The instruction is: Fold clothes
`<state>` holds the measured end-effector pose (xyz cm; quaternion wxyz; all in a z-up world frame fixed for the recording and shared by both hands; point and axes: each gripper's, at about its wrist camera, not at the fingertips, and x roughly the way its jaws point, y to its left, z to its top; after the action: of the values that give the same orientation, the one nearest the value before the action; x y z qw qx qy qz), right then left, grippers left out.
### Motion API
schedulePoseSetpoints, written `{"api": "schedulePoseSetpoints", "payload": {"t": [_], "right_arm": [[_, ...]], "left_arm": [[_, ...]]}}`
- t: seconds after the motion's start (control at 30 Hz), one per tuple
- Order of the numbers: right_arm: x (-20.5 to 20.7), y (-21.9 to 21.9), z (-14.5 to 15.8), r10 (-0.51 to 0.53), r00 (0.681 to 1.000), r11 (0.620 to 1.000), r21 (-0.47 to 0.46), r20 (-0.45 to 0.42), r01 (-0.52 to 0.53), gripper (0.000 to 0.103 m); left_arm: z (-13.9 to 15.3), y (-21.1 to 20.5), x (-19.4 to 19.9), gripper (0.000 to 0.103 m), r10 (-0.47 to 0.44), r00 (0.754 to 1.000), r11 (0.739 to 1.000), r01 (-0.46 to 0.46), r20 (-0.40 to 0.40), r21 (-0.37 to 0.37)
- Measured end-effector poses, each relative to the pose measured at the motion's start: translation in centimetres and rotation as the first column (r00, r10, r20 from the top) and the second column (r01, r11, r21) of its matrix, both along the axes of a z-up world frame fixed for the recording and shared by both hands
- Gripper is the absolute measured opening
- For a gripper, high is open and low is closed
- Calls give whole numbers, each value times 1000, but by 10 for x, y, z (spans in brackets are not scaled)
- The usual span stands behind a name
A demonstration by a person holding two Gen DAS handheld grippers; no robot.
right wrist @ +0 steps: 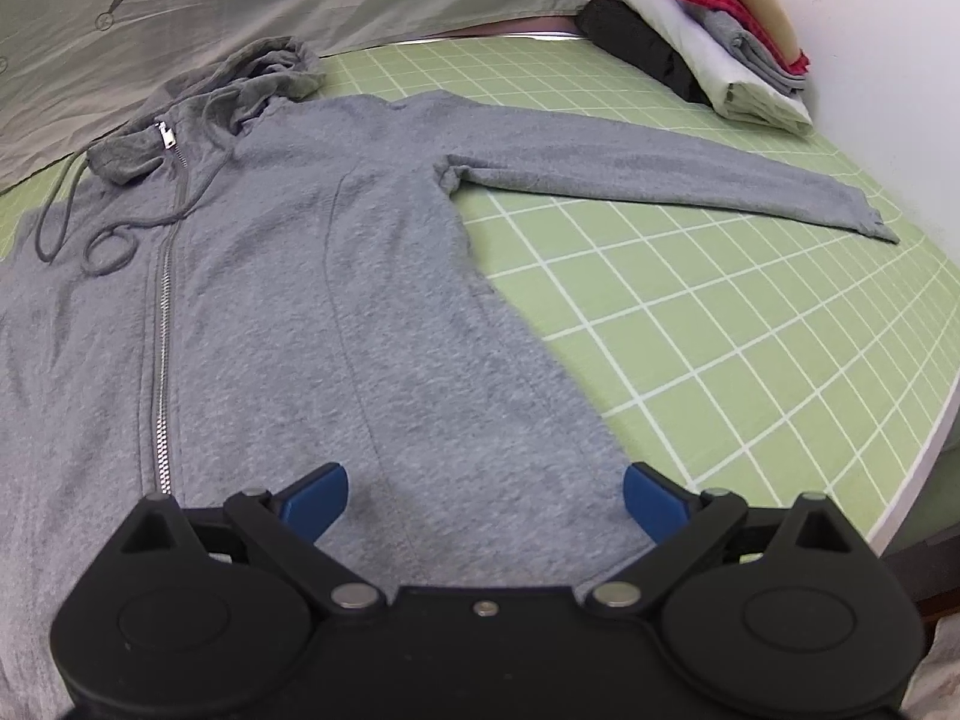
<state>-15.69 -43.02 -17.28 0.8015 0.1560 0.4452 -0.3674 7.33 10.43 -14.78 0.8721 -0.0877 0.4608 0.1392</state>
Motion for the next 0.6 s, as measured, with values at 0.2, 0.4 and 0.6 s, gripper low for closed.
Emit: {"api": "schedulePoseSetpoints", "payload": {"t": [0.2, 0.4, 0.6], "right_arm": [[9, 10, -7, 2, 1000, 1000, 0, -22, -2, 100], [16, 20, -9, -17, 999, 1000, -19, -27, 17, 101], [18, 19, -8, -34, 999, 999, -12, -39, 34, 102]], "left_arm": [[-12, 17, 0, 88, 5, 1000, 1000, -5, -25, 2], [-26, 19, 12, 96, -45, 997, 998, 47, -66, 34], [-32, 11, 15, 102, -98, 993, 993, 101, -67, 54]]}}
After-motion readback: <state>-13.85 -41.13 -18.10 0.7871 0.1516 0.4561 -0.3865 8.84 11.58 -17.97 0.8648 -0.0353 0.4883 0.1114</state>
